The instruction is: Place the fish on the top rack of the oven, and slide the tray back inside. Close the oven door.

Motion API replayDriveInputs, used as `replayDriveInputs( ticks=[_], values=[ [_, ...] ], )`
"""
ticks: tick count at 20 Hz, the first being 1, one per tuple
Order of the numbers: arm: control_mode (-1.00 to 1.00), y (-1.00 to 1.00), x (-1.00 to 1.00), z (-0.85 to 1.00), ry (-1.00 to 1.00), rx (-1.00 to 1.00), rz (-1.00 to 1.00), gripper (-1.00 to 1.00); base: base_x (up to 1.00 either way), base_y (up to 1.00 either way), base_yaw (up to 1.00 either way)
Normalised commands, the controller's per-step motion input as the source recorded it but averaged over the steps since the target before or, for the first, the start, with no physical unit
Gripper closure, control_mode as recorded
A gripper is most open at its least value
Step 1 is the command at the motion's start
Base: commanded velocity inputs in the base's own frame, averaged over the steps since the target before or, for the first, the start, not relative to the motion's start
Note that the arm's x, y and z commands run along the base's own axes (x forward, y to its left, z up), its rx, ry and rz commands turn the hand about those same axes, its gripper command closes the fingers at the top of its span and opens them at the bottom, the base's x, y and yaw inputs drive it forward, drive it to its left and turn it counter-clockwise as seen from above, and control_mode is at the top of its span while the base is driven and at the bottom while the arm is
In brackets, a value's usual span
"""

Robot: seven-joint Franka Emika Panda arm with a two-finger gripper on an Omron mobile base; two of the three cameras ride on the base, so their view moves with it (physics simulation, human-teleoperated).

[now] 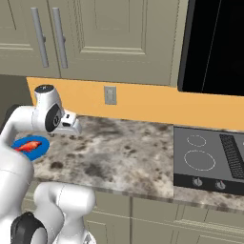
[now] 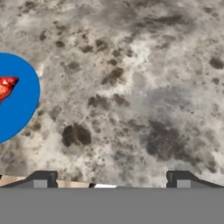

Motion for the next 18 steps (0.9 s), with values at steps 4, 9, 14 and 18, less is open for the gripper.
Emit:
replayDriveInputs(
  ticks=[4,9,14,18],
  values=[
    [-1.00,0.51,-0.19,-0.21,0.00,0.00,-0.21,-1.00,0.00,0.00,0.00],
    [-1.00,0.51,-0.23,-0.12,0.00,0.07,-0.30,-1.00,0.00,0.00,0.00],
    [-1.00,0.48,-0.16,-0.06,0.00,0.15,-0.33,-1.00,0.00,0.00,0.00],
    [-1.00,0.26,0.00,0.00,0.02,0.17,-0.22,-1.00,0.00,0.00,0.00]
  ],
)
